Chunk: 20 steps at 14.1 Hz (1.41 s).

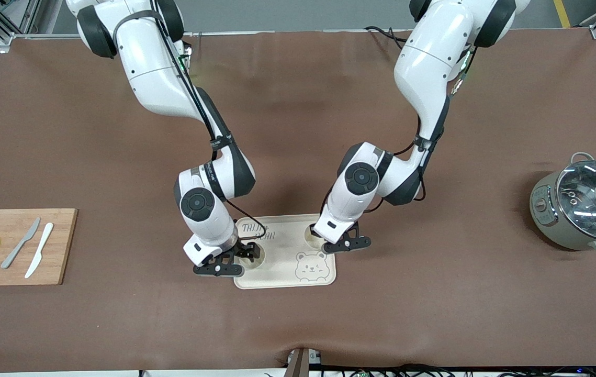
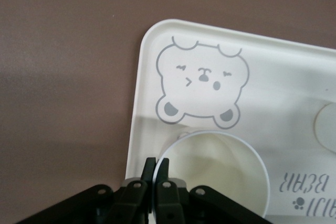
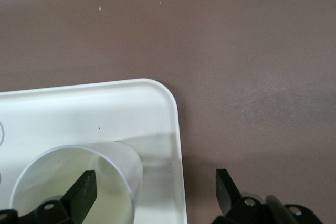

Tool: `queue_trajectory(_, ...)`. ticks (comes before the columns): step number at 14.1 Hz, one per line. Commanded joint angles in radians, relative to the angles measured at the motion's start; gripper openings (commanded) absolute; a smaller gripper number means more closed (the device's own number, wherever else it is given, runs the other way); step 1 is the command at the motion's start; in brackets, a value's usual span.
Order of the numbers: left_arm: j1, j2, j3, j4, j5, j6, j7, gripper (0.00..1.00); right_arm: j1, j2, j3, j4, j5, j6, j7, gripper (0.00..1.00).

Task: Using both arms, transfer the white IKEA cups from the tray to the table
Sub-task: 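Close the left gripper on one cup while the right gripper grasps the other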

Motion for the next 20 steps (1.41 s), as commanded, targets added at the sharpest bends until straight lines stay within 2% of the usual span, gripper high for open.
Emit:
queue_trajectory(1, -0.002, -0.042, 0.011, -0.001, -0.004, -0.011, 0.006, 0.0, 0.009, 0.016, -0.01, 0.021, 0.019, 0.003, 0.015, 1.0)
queue_trajectory(3, 0.007, -0.059, 0.019, 0.001, 0.0, -0.061, 0.017, 0.0, 0.009, 0.016, -0.01, 0.021, 0.019, 0.002, 0.013, 1.0)
queue_trajectory(4, 0.012, -0.067, 0.026, 0.002, 0.0, -0.089, 0.032, 0.0, 0.009, 0.016, -0.01, 0.021, 0.019, 0.002, 0.013, 0.97)
queue_trajectory(6, 0.018, -0.09, 0.042, 0.002, -0.002, -0.138, 0.076, 0.0, 0.007, 0.016, -0.01, 0.022, 0.019, 0.002, 0.013, 0.72)
queue_trajectory(8, 0.026, -0.11, 0.072, 0.002, -0.003, -0.184, 0.127, 0.0, 0.007, 0.016, -0.01, 0.022, 0.019, 0.002, 0.015, 0.62)
queue_trajectory(13, 0.119, -0.147, 0.074, 0.004, -0.005, -0.269, 0.271, 0.0, 0.007, 0.017, -0.01, 0.022, 0.019, -0.001, 0.01, 0.41)
queue_trajectory(15, 0.154, -0.162, 0.076, 0.002, -0.002, -0.272, 0.305, 0.0, 0.007, 0.016, -0.01, 0.022, 0.018, -0.001, 0.01, 0.28)
queue_trajectory(16, 0.165, -0.164, 0.076, 0.002, 0.0, -0.272, 0.308, 0.0, 0.007, 0.017, -0.01, 0.022, 0.018, -0.001, 0.011, 0.24)
queue_trajectory(18, 0.2, -0.177, 0.076, -0.005, 0.0, -0.279, 0.334, 0.0, 0.007, 0.017, -0.01, 0.022, 0.019, -0.001, 0.01, 0.06)
queue_trajectory(19, 0.217, -0.179, 0.076, -0.005, -0.002, -0.295, 0.36, 0.0, 0.007, 0.016, -0.01, 0.022, 0.018, -0.001, 0.011, 0.0)
queue_trajectory(20, 0.246, -0.179, 0.074, -0.005, -0.002, -0.301, 0.397, 0.0, 0.007, 0.016, -0.01, 0.022, 0.019, -0.001, 0.012, 0.0)
